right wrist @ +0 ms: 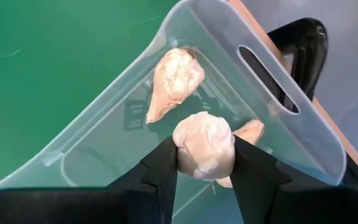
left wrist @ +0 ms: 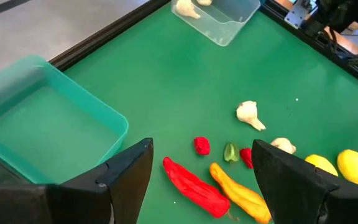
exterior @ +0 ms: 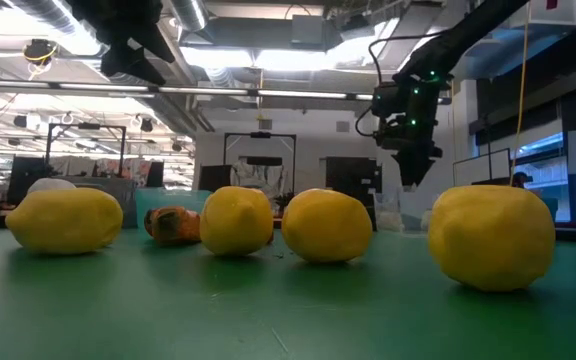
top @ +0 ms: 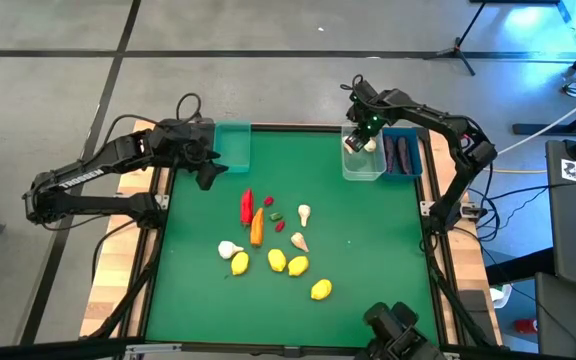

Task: Sort produce into baskets
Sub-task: Put the garlic into the transparent bin

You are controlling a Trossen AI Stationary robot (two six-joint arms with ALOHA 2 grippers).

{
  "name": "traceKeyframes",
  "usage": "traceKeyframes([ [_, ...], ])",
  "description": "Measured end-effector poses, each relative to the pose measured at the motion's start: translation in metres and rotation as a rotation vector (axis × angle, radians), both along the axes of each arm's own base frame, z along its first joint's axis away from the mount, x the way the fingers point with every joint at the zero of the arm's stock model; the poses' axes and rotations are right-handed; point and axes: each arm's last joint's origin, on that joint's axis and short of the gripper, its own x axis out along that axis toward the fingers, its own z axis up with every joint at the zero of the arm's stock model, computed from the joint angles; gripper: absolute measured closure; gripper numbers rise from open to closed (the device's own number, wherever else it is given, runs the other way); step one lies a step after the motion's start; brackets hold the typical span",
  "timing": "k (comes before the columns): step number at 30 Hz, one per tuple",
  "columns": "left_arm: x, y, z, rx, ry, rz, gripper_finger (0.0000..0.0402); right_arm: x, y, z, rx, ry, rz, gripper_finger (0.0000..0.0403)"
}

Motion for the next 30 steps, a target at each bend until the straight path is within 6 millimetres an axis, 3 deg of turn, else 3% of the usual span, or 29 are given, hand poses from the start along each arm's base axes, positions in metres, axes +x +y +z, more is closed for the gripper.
traceKeyframes([
  [10,-0.001,0.002,0.0,0.022,0.01,0.069,0.0135,-0.023,-0.018,0.0,0.018,-0.026,-0.073,0.0272],
  [20,-0.001,0.003,0.0,0.015,0.007,0.118,0.0135,-0.013,-0.012,0.0,0.033,-0.074,-0.024,0.0268],
  [30,0.001,0.005,-0.002,0.02,0.023,0.168,0.0135,-0.005,-0.011,0.001,-0.065,-0.007,0.023,0.0193],
])
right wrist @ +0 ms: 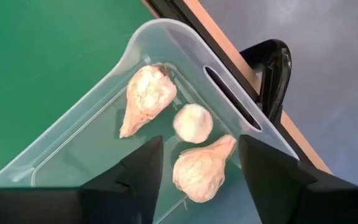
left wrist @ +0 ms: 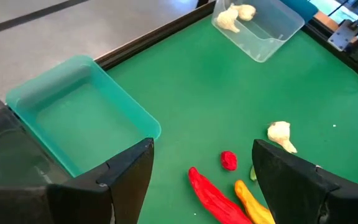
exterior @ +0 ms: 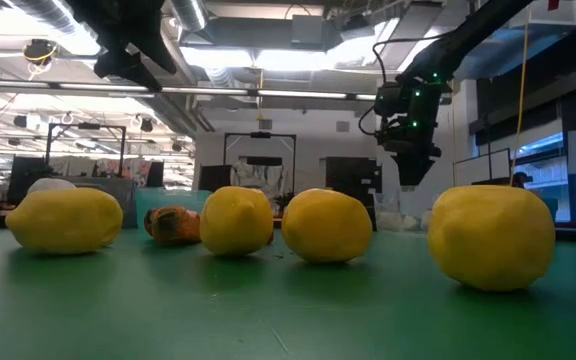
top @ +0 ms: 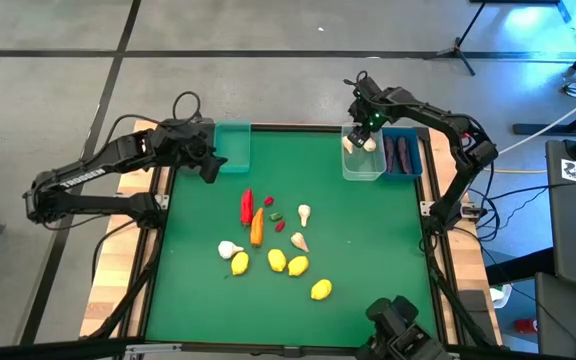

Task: Sort produce into baskets
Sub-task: Put the garlic into the transparent bin

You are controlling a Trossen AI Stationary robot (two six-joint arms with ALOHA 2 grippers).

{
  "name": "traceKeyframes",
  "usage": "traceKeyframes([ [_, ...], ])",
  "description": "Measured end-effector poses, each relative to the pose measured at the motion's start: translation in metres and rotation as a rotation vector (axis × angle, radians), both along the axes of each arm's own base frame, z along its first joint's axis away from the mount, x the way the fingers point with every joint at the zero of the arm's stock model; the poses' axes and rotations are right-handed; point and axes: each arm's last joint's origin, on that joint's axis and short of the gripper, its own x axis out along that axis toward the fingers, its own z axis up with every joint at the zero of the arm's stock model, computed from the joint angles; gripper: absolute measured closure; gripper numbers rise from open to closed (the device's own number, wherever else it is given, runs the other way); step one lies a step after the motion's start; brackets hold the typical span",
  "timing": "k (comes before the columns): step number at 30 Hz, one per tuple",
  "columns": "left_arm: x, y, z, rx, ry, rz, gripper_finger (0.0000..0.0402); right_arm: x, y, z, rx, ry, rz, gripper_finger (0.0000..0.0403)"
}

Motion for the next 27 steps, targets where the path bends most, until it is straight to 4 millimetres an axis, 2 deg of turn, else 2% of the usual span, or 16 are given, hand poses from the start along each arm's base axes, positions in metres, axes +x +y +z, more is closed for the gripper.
traceKeyframes([
  [8,0.008,0.004,-0.007,-0.026,0.037,0.007,0.0135,0.001,0.002,0.002,0.031,-0.04,0.019,0.018],
  [15,0.017,0.008,-0.014,-0.043,0.075,0.005,0.0135,0.008,0.017,0.032,0.103,-0.163,0.086,0.018],
  [21,0.02,0.009,-0.014,-0.031,0.077,-0.022,0.0135,0.031,0.052,0.053,0.134,-0.271,0.242,0.018],
  [27,0.023,0.008,-0.011,-0.028,0.036,-0.082,0.0135,0.077,0.11,0.054,0.165,-0.297,0.448,0.018],
])
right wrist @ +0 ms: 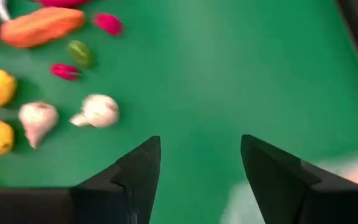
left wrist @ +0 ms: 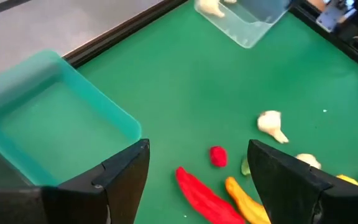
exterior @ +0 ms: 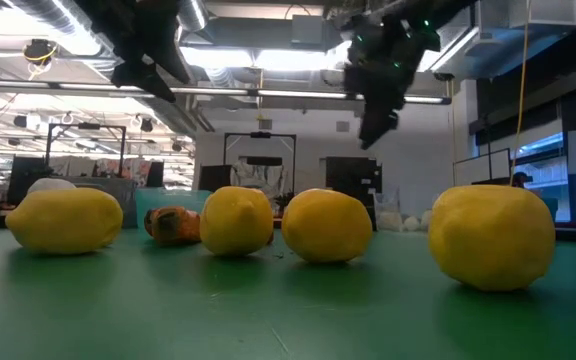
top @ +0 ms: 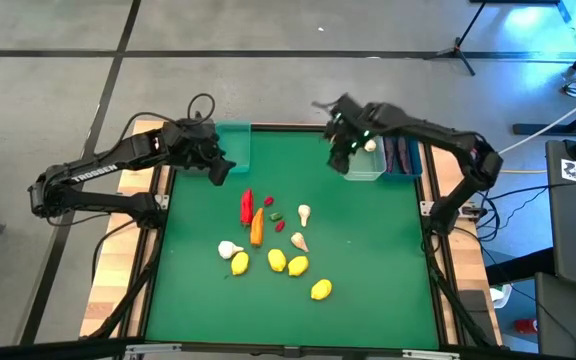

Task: Sort produce into baskets
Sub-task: Put the garlic into the transparent bin

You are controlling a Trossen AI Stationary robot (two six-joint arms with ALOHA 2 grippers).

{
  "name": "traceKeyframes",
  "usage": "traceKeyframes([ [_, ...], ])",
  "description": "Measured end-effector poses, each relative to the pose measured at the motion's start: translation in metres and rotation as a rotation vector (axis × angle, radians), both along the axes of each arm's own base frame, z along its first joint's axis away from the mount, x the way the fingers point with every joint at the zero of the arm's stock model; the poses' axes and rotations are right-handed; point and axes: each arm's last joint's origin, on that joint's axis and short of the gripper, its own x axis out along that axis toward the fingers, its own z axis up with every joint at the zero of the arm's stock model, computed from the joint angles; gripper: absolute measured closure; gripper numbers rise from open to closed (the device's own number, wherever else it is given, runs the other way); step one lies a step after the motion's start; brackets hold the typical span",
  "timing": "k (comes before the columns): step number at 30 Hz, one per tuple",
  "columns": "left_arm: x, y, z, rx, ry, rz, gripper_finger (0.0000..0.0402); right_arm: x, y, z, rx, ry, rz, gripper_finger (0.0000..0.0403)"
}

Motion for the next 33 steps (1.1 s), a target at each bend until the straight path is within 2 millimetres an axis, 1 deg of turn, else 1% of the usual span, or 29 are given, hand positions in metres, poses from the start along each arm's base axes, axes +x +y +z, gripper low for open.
traceKeyframes([
  [4,0.0,-0.001,-0.001,-0.028,-0.004,-0.028,0.0135,0.032,0.045,0.0,-0.086,-0.039,0.049,0.018],
  [9,0.001,-0.003,-0.001,-0.034,-0.007,-0.091,0.0135,0.063,0.093,-0.002,-0.261,-0.098,-0.029,0.018],
  [11,0.001,-0.003,-0.001,-0.04,-0.009,-0.107,0.0135,0.072,0.107,-0.008,-0.268,-0.108,-0.053,0.018],
  [13,0.001,-0.005,-0.001,-0.045,-0.008,-0.12,0.0135,0.083,0.121,-0.014,-0.237,-0.145,-0.077,0.018],
  [16,0.003,-0.009,-0.001,-0.041,-0.003,-0.155,0.0135,0.097,0.136,-0.029,-0.191,-0.17,-0.103,0.018],
  [20,0.003,-0.016,0.001,-0.049,-0.018,-0.226,0.0135,0.112,0.147,-0.049,-0.145,-0.182,-0.157,0.018],
  [23,-0.002,-0.025,0.007,-0.061,-0.067,-0.316,0.0135,0.116,0.148,-0.06,-0.137,-0.16,-0.227,0.018],
  [26,-0.016,-0.033,0.017,-0.032,-0.13,-0.347,0.0135,0.115,0.147,-0.064,-0.146,-0.145,-0.315,0.018],
  [28,-0.028,-0.038,0.025,0.001,-0.18,-0.351,0.0135,0.114,0.146,-0.065,-0.172,-0.139,-0.389,0.018],
  [33,-0.061,-0.047,0.041,0.078,-0.301,-0.256,0.0135,0.107,0.143,-0.068,-0.206,-0.1,-0.552,0.018],
])
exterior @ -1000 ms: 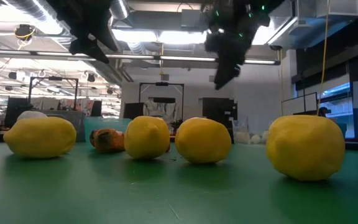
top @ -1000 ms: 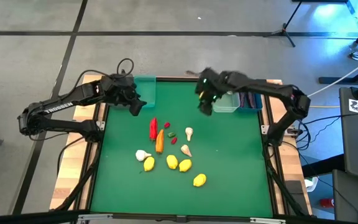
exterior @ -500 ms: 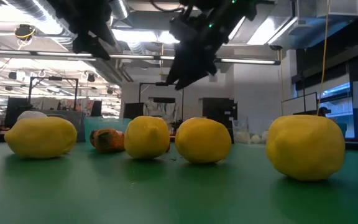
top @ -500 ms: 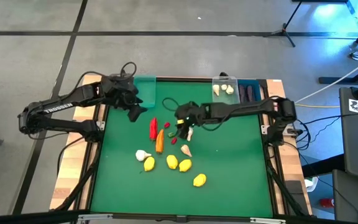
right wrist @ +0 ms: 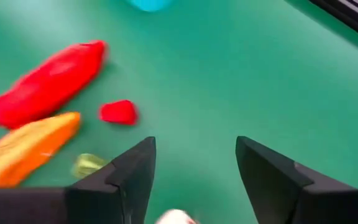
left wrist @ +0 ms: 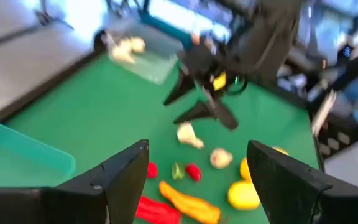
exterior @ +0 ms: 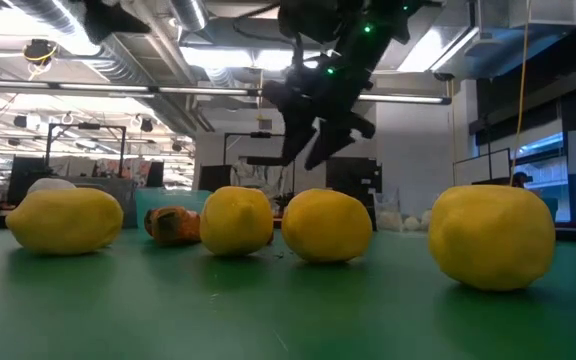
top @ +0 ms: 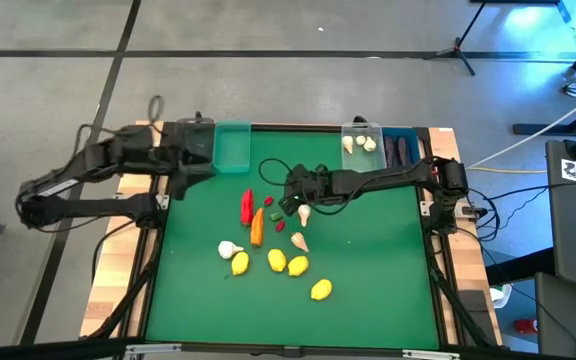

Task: Sort produce into baskets
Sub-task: Put the garlic into the transparent bin

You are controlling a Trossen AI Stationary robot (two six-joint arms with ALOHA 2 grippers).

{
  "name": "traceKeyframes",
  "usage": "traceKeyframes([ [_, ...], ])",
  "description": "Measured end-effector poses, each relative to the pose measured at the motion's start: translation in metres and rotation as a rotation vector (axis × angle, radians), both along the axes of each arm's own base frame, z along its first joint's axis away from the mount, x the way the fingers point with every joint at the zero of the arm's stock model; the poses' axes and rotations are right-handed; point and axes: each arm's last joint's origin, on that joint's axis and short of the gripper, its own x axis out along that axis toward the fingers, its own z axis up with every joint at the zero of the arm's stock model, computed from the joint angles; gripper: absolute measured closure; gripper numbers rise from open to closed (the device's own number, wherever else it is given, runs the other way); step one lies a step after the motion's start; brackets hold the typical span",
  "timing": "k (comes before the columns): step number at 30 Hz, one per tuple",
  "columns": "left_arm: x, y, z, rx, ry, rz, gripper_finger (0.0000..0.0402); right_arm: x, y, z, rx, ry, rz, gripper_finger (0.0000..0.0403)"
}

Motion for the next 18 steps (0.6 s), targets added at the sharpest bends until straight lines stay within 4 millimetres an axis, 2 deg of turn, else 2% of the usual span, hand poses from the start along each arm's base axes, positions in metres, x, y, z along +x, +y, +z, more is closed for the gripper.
traceKeyframes([
  [6,-0.024,-0.007,0.008,0.011,-0.095,0.061,0.0135,-0.013,-0.001,-0.006,0.008,0.101,-0.115,0.018],
  [10,-0.03,-0.008,0.007,0.024,-0.139,0.085,0.0135,-0.018,-0.002,-0.008,0.021,0.135,-0.169,0.018],
  [18,-0.031,-0.009,-0.034,-0.086,-0.111,0.125,0.0135,-0.019,-0.003,-0.009,0.037,0.158,-0.15,0.018],
])
